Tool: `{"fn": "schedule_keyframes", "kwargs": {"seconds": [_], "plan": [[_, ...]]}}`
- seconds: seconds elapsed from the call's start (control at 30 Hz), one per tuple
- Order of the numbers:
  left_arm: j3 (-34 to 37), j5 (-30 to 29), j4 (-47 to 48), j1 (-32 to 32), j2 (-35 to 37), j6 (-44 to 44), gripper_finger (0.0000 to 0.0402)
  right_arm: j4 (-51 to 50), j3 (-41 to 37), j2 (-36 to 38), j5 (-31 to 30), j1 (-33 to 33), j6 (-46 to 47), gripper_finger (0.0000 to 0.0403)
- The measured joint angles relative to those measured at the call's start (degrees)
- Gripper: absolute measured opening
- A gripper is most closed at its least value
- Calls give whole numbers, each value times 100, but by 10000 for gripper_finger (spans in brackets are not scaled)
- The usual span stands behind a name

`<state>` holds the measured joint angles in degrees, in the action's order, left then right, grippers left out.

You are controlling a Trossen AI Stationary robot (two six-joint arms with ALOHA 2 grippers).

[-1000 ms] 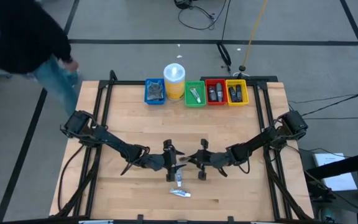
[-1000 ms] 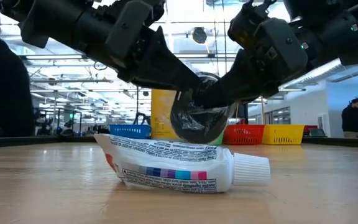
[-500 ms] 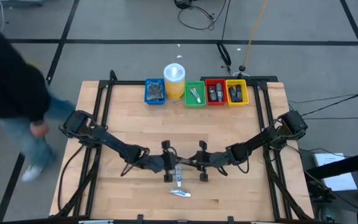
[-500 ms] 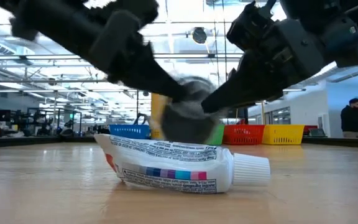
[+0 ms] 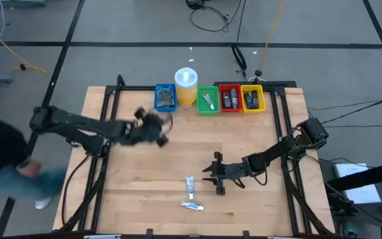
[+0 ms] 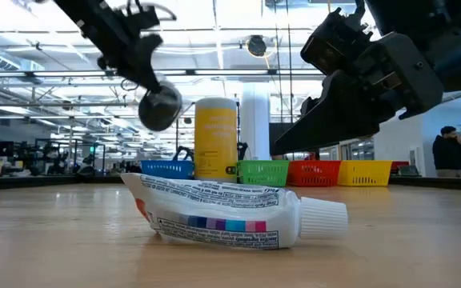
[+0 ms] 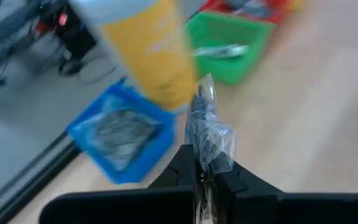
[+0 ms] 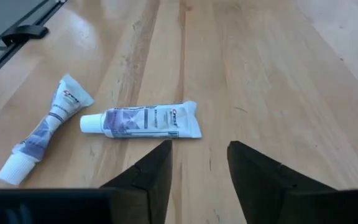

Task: Pick & Place Travel size toiletries
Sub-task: Put the hairbrush into the blue basket

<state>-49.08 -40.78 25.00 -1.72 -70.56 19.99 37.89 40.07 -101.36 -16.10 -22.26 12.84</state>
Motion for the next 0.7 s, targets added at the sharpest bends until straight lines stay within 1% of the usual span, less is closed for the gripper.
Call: {"fn": "schedule_keyframes", "kwargs": {"seconds": [0.07, 0.1, 0.2, 0.3, 0.37, 0.43, 0.47, 0.53, 0.7], "plan": [[0, 536, -101, 846, 89, -464, 4, 4, 0, 0, 0, 0, -2, 142], [0, 897, -266, 1265, 93, -664, 5, 10, 0, 0, -2, 2, -2, 140], [0, 2181, -690, 2501, 3, -1109, 14, 4, 0, 0, -7, 2, -2, 140], [0, 3456, -1068, 3562, -239, -1117, 10, 2, 0, 0, -7, 0, -2, 141], [0, 4116, -1328, 4106, -432, -935, 4, -14, 0, 0, -7, -1, -1, 140], [-2, 4743, -1411, 4523, -624, -728, 4, -41, 0, 0, -7, -17, 0, 139], [0, 4960, -1457, 4665, -742, -661, 7, -48, 0, 0, -7, -29, -1, 138], [0, 5205, -1608, 4845, -1008, -572, 18, -57, 0, 0, -7, -56, -2, 137], [0, 5301, -1922, 4973, -1631, -459, 38, -46, 0, 0, -7, -72, -2, 139]]}}
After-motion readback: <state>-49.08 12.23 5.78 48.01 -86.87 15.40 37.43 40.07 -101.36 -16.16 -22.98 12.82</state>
